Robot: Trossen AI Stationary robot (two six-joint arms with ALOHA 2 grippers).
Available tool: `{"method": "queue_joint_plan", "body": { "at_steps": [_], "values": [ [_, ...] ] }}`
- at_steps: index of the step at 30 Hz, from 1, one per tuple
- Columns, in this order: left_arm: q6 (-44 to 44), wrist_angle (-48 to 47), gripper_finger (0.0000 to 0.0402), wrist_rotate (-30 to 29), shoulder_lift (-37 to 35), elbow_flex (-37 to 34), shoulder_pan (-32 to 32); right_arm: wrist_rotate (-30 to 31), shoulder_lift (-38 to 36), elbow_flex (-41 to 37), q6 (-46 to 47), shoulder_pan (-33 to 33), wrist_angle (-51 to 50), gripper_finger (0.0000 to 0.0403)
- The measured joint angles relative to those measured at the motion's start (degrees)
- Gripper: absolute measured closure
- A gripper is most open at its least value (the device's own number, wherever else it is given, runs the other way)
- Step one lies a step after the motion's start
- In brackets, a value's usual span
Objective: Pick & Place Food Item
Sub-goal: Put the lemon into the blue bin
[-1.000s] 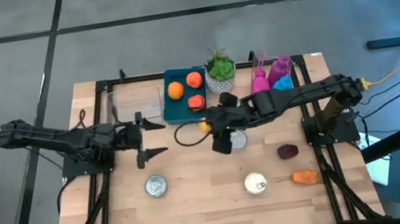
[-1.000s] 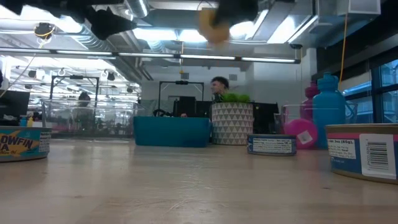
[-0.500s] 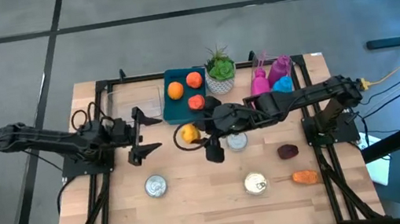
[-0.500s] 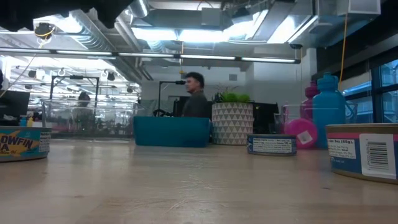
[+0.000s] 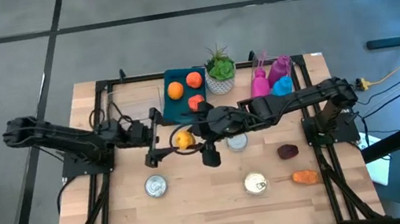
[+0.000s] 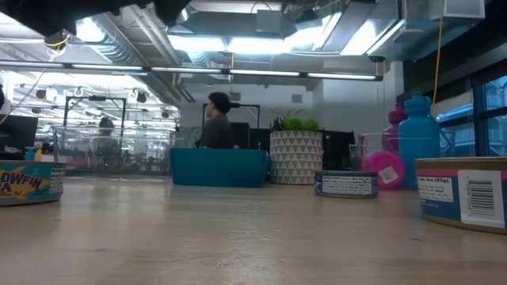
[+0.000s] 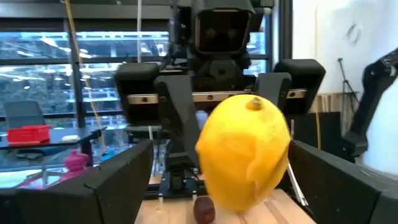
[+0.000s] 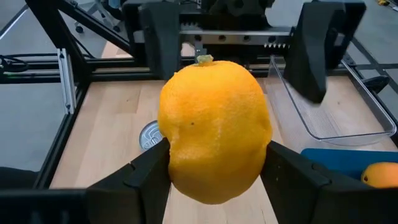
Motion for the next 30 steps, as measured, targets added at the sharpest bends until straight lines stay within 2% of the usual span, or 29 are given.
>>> {"method": "queue_joint_plan", "body": {
  "at_steps": [11, 19, 30],
  "values": [
    [2.15, -0.04, 0.0034, 1.30, 10.25, 6.86, -0.03, -1.22, 0.00, -0.02, -0.21, 0.30, -0.38, 0.0183],
    [3.88, -0.07, 0.0068, 1.11, 8.42, 7.11, -0.02, -1.26, 0.00, 0.00, 0.05, 0.26, -2.59, 0.0183],
    [3.60, -2.21, 0.0079, 0.73, 7.64, 7.18, 0.55, -1.35, 0.07, -0.04, -0.42, 0.26, -3.17, 0.0183]
  ]
}}
